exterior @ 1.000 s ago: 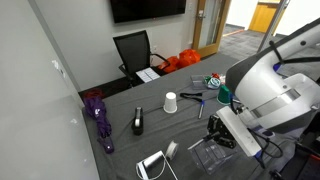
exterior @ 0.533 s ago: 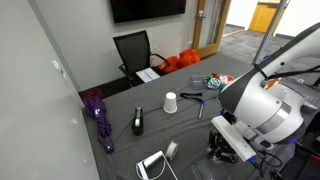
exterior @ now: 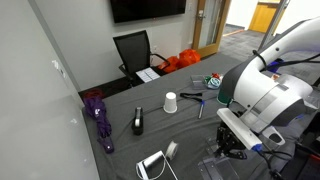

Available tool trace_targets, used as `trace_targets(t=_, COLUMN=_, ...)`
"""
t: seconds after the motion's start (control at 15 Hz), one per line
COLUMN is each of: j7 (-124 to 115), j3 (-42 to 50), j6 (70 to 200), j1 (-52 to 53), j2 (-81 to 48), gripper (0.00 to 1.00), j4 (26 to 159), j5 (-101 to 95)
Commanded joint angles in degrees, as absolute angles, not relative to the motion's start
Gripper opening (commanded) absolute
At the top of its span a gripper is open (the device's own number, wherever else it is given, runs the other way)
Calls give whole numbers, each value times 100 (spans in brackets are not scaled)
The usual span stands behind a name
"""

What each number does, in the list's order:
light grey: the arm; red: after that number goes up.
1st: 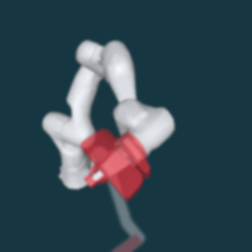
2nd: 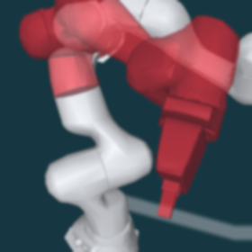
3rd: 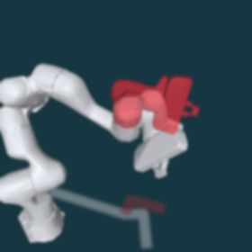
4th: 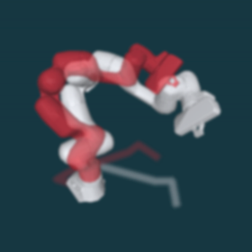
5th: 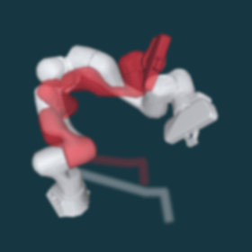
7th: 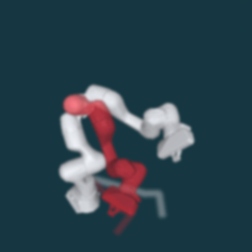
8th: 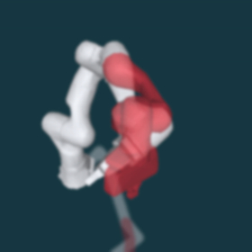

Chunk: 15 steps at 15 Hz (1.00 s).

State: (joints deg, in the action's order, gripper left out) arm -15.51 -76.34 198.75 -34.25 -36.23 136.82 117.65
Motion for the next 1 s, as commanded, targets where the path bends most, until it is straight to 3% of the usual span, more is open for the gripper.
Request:
trace_targets(t=0.0, j7=-477, j3=-7789, j6=19873, j1=-3704, j2=-3534, gripper=1, j4=13608, j5=12848)
trace_targets(t=0.33, j7=683, j3=-8013, j6=19869, j1=-3994, j2=-3360, gripper=1, j4=13532, j5=13868)
trace_targets(t=0.4, j7=249, j3=-7805, j6=19863, j1=-3740, j2=-3573, gripper=5, j4=13569, j5=13510)
trace_targets(t=0.93, j7=307, j3=-7968, j6=19865, j1=-3838, j2=-3368, gripper=1, j4=13558, j5=13683)
